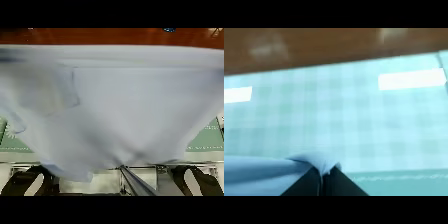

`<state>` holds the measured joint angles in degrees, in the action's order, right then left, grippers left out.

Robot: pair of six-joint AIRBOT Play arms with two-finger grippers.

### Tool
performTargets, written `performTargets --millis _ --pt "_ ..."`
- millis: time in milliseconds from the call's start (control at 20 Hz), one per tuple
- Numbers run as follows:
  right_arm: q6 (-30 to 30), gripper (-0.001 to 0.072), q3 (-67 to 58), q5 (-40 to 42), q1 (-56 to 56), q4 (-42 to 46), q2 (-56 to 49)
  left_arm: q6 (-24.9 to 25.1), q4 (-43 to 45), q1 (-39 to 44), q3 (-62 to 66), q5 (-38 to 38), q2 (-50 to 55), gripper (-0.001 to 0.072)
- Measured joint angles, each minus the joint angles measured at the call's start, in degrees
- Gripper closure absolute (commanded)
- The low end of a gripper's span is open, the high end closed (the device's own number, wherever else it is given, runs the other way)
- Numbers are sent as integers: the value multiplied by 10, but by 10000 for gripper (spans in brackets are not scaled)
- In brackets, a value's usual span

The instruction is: Fold the shirts.

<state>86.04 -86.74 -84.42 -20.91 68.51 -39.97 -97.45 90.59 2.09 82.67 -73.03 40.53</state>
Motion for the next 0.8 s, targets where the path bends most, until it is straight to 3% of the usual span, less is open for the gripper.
performTargets --millis 250,450,800 --pt "-46 693 94 69 0 -49 -116 -18 -52 3 -78 123 145 689" --pt "-80 693 106 144 0 -105 -269 -22 -111 -6 -51 226 306 689" --pt "-82 693 -38 212 15 -186 -560 -24 -254 -38 132 258 581 689"
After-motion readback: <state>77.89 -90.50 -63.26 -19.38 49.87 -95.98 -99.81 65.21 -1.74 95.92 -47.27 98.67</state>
